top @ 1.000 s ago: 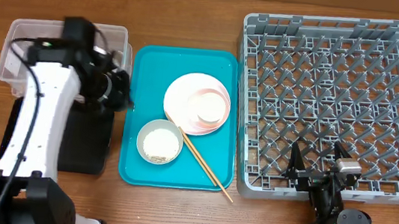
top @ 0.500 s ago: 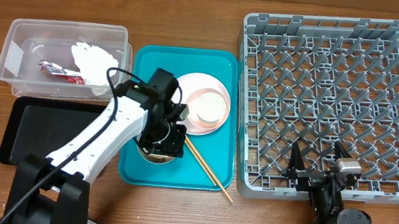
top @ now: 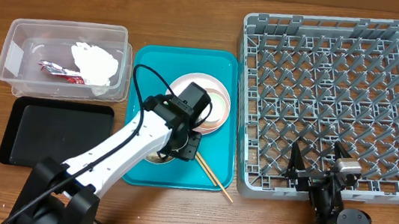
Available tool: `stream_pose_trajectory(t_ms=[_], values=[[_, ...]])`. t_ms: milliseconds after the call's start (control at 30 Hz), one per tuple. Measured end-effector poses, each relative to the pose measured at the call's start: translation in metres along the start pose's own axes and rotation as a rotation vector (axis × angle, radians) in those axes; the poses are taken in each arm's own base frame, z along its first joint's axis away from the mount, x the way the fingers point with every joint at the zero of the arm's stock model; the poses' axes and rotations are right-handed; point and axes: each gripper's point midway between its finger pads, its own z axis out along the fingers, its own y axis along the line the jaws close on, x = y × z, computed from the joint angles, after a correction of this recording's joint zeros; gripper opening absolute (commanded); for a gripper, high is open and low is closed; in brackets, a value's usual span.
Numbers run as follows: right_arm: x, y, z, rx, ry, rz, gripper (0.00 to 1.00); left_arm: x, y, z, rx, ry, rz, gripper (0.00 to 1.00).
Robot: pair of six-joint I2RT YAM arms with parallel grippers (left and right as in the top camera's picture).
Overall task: Sort waste into correct bins and load items into the dishwasher
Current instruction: 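Grasp the rim of the white rice bowl with the left gripper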
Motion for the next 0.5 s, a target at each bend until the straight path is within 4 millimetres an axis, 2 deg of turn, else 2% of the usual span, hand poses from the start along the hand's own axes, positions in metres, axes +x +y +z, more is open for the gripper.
stream_pose_trajectory(t_ms=[200,500], values=[[0.000,0.000,0.000,0.000,0.000,0.000,1.00,-0.015,-0.001,0.000,-0.033,-0.076,0.004,0.22],[0.000,0.000,0.000,0.000,0.000,0.000,1.00,-0.017,0.001,0.008,-0.035,-0.098,0.000,0.21]])
